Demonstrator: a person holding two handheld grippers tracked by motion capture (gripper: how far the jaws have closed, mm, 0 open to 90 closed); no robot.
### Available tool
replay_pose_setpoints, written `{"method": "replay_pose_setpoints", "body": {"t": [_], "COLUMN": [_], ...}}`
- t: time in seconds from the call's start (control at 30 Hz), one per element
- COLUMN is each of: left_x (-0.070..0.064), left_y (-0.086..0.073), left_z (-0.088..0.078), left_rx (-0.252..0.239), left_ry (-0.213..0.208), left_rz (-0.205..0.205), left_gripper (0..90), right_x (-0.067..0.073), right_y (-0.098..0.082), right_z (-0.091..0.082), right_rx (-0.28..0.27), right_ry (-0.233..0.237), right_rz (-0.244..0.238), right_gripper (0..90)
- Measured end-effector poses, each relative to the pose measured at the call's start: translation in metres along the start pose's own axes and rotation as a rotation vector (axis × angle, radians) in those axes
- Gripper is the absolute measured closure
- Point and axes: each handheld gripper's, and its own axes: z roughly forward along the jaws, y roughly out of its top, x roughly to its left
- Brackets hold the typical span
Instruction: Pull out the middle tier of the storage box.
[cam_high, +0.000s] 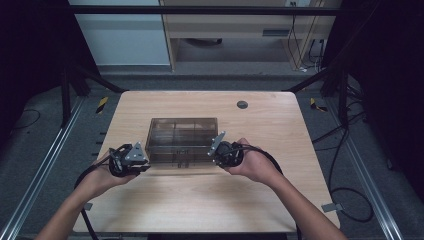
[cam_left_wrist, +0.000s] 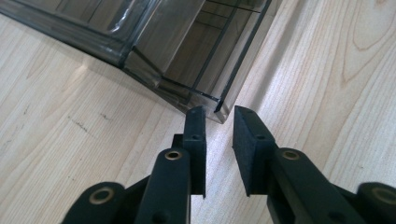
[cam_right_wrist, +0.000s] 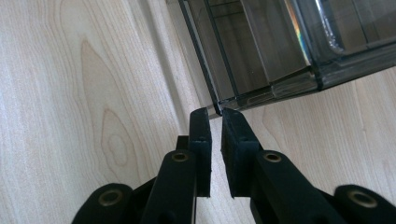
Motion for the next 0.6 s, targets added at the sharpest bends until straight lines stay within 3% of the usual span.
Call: {"method": "replay_pose_setpoints", "body": {"t": [0.6], "left_x": [0.0063], "left_y": [0.0016], "left_z": [0.0006], "left_rx": [0.016], "left_ry": [-0.033], "left_rz": [-0.014], "left_gripper": [84.0], "right_x": [-0.0017], "right_y": [0.0026], "right_z": [0.001], "right_rx": [0.014], "right_ry": [0.015], "right_rz": [0.001], "right_gripper": [87.0]}}
